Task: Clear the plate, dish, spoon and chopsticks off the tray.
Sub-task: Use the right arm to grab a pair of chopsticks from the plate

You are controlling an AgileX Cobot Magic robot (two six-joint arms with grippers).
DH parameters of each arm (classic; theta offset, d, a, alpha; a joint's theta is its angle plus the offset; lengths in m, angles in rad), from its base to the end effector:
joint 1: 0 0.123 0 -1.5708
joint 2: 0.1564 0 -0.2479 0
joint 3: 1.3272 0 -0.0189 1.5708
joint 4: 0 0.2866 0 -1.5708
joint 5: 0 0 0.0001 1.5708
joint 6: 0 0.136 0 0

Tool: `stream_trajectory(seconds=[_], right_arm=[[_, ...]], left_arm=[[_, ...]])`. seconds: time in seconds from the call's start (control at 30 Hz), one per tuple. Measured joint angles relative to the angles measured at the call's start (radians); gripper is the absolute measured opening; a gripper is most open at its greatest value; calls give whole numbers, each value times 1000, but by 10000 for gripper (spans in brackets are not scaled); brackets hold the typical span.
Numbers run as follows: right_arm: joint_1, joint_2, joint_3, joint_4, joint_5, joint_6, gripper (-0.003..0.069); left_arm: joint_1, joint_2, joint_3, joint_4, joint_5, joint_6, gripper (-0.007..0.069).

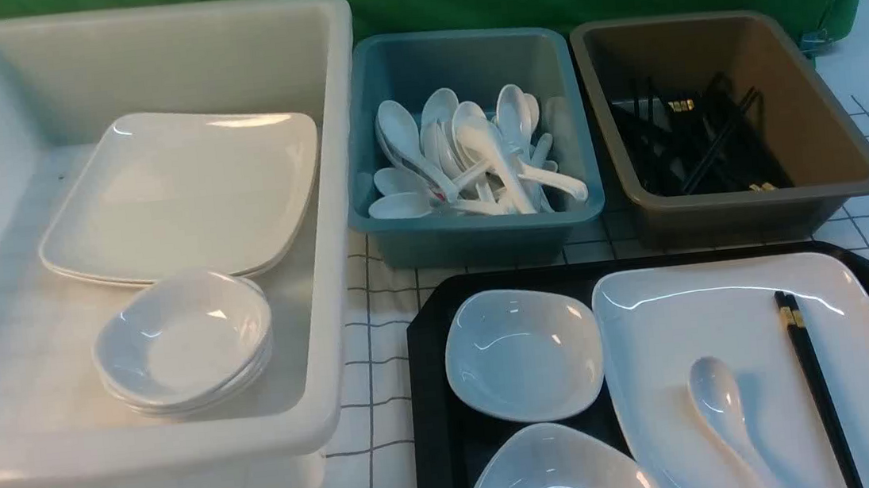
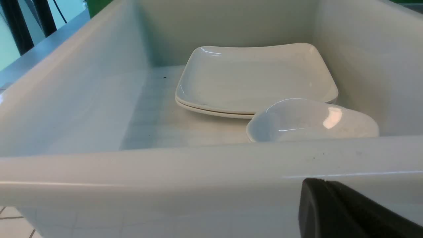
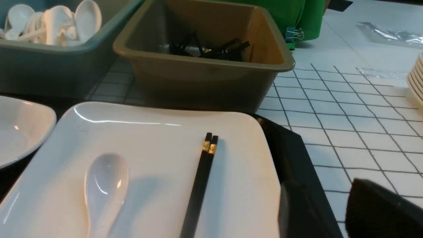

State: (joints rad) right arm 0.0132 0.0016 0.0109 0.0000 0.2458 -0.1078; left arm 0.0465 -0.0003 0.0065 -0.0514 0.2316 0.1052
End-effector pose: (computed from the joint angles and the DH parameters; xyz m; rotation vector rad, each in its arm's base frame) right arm 0.1736 0.0023 0.1790 -0.1054 1.7392 -0.0694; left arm 0.1736 0.0065 0.1831 0.0162 1.7215 0.0651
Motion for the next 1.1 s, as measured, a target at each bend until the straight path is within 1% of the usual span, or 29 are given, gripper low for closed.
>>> stream_trajectory(seconds=[0.73, 0.83, 0.87, 0.9, 0.93, 1.0, 1.03, 1.07, 1.1], right_arm=[[0, 0, 0, 0, 0, 0, 242], [0, 0, 0, 0, 0, 0, 242], [0, 0, 0, 0, 0, 0, 242], [0, 0, 0, 0, 0, 0, 242], [0, 0, 0, 0, 0, 0, 242], [0, 0, 0, 0, -8, 0, 242], [0, 0, 0, 0, -11, 0, 242], [0, 0, 0, 0, -23, 0, 242], [0, 0, 0, 0, -24, 0, 242]], left_arm=[[0, 0, 0, -2, -16, -1, 5], [0, 0, 0, -79, -71, -22, 5], [0, 0, 0, -165, -130, -49, 5], [0, 0, 0, -176, -139, -54, 5], [0, 0, 0, -256, -210, -81, 5], [0, 0, 0, -318, -300, -99, 5], [0, 0, 0, -327, -320, -105, 5], [0, 0, 0, -356, -407, -148, 5], [0, 0, 0, -359, -407, -155, 5]])
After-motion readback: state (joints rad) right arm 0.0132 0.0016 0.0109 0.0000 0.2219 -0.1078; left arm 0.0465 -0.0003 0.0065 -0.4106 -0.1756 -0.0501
